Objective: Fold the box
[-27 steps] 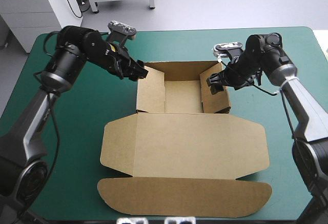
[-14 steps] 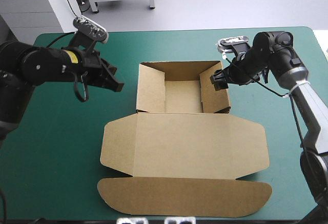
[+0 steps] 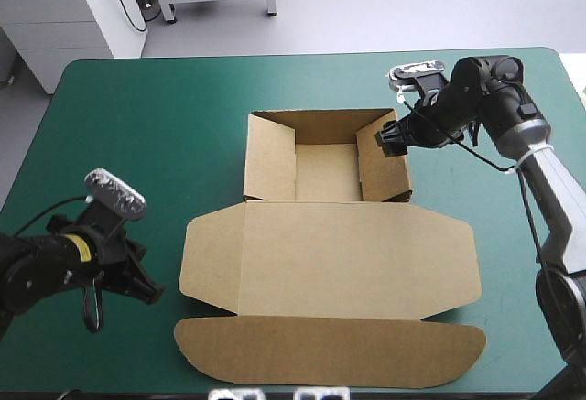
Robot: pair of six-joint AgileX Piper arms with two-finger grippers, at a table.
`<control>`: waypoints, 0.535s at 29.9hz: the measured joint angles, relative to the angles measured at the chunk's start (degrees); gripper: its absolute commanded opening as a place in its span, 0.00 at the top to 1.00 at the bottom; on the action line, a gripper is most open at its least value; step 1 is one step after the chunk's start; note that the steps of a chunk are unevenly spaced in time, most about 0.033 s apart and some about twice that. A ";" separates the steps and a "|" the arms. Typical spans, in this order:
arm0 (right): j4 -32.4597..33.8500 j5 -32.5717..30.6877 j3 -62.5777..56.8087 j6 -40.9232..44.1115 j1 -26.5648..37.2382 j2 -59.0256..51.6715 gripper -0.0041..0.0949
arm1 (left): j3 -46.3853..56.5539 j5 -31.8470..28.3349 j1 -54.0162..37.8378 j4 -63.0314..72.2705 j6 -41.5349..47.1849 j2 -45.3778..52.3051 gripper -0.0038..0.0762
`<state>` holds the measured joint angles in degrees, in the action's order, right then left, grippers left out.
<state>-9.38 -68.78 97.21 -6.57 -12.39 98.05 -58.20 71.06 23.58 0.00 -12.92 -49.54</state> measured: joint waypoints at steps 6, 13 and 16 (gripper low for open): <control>0.00 0.37 0.00 0.00 0.00 2.76 0.24 | 12.91 -0.05 -0.02 -0.47 3.60 8.46 0.96; 0.00 0.88 0.00 0.00 0.00 7.44 0.24 | 19.85 -1.86 -0.02 1.74 4.67 15.18 0.96; 0.00 1.37 0.00 0.19 0.00 9.54 0.31 | 21.46 -4.28 -0.02 1.74 4.81 16.78 0.96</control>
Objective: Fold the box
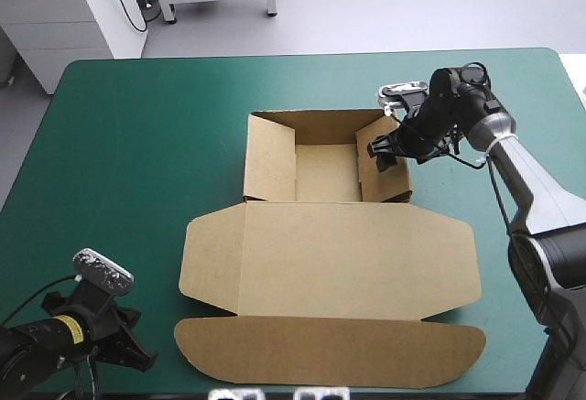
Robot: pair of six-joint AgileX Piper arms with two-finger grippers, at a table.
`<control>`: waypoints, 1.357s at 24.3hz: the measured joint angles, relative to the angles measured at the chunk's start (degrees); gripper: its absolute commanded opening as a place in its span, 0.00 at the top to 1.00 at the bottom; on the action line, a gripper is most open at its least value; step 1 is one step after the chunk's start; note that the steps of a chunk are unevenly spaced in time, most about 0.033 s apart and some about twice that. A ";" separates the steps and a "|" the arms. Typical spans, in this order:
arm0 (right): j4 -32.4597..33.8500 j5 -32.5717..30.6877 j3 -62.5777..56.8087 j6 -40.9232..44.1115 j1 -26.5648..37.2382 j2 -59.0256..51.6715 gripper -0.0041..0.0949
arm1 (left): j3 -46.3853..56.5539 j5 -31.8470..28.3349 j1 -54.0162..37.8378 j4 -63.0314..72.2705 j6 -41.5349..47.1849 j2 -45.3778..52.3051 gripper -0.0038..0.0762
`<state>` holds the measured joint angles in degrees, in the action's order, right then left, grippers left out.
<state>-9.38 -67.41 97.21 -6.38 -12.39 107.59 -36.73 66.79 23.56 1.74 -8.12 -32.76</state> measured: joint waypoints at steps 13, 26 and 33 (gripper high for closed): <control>-0.12 3.96 0.00 2.76 0.00 3.02 0.98 | 2.28 -1.73 0.00 0.22 0.18 0.23 0.96; 30.60 3.28 0.13 9.74 1.35 0.46 0.98 | 3.78 -5.52 0.00 0.89 0.18 0.23 0.96; 32.63 4.26 0.16 13.21 20.38 -1.08 0.98 | 3.83 -5.87 0.00 0.88 0.18 0.23 0.96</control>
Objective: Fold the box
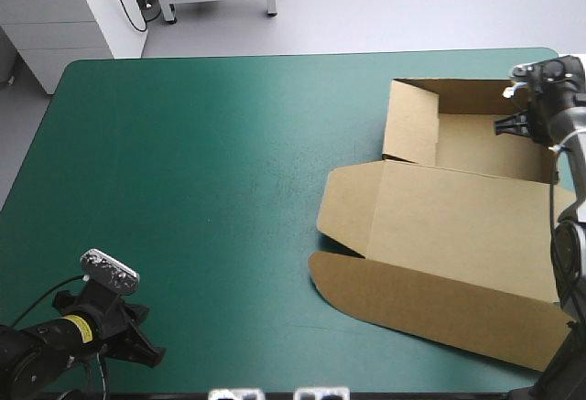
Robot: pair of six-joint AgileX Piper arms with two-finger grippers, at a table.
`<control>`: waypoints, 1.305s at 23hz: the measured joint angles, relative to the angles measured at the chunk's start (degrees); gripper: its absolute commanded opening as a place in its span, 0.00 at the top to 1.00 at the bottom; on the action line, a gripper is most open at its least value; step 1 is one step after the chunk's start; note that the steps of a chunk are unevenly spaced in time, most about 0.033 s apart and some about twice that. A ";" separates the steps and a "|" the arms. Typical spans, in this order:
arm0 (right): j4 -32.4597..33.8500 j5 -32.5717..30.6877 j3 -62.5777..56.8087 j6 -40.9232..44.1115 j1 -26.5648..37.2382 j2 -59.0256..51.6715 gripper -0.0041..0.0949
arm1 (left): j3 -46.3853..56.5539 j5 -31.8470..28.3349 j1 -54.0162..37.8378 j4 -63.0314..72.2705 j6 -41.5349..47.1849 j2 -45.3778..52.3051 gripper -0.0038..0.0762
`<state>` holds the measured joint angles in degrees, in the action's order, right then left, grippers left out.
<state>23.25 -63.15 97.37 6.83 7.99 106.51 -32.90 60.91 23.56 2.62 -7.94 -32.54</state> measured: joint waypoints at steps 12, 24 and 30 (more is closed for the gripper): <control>-10.13 2.94 0.00 0.11 20.20 1.35 0.97 | -0.01 -0.43 0.00 0.00 0.00 0.00 0.96; -10.30 6.80 0.00 -0.73 20.95 1.53 0.02 | -0.01 -0.60 0.00 0.10 0.88 0.00 0.96; -12.31 6.29 0.00 -0.73 20.95 0.77 0.29 | -0.01 -0.79 0.00 0.14 0.88 0.00 0.96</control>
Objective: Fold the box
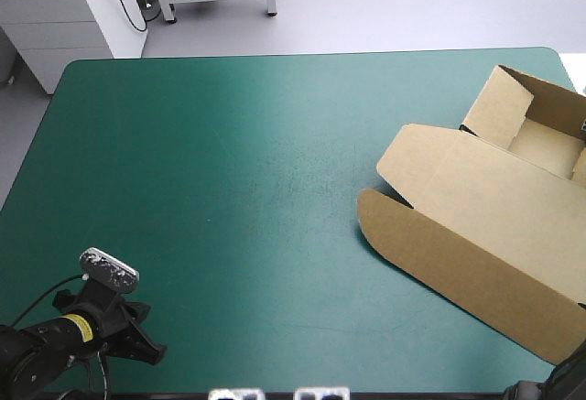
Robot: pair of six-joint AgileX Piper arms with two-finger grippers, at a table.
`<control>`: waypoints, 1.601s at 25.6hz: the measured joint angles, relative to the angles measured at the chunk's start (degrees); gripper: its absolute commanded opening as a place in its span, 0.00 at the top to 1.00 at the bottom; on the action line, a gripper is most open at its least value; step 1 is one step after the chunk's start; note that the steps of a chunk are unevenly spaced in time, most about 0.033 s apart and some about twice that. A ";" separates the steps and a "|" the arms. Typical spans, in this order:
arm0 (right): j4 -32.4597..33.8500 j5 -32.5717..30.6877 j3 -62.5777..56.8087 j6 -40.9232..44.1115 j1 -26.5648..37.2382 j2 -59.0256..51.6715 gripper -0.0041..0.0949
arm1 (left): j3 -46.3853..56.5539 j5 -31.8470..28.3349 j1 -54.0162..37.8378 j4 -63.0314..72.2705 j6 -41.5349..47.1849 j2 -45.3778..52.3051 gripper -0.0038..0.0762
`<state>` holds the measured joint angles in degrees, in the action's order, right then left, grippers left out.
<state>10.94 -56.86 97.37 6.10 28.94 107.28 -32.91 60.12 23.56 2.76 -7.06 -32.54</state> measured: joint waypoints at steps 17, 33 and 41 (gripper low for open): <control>-26.52 -8.74 -0.66 -17.94 -12.90 -10.53 0.96 | 0.00 -1.54 0.00 0.14 0.19 0.00 0.96; -25.97 5.58 -30.89 -22.38 -36.14 -34.51 0.96 | 0.00 -3.02 0.00 0.32 0.61 0.00 0.96; -26.02 6.14 -47.00 -22.97 -36.70 -50.85 0.96 | 0.07 -6.41 0.00 4.98 0.61 0.00 0.96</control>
<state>-15.08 -50.72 50.37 -16.86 -7.76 56.43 -32.84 53.71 23.56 7.75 -6.45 -32.54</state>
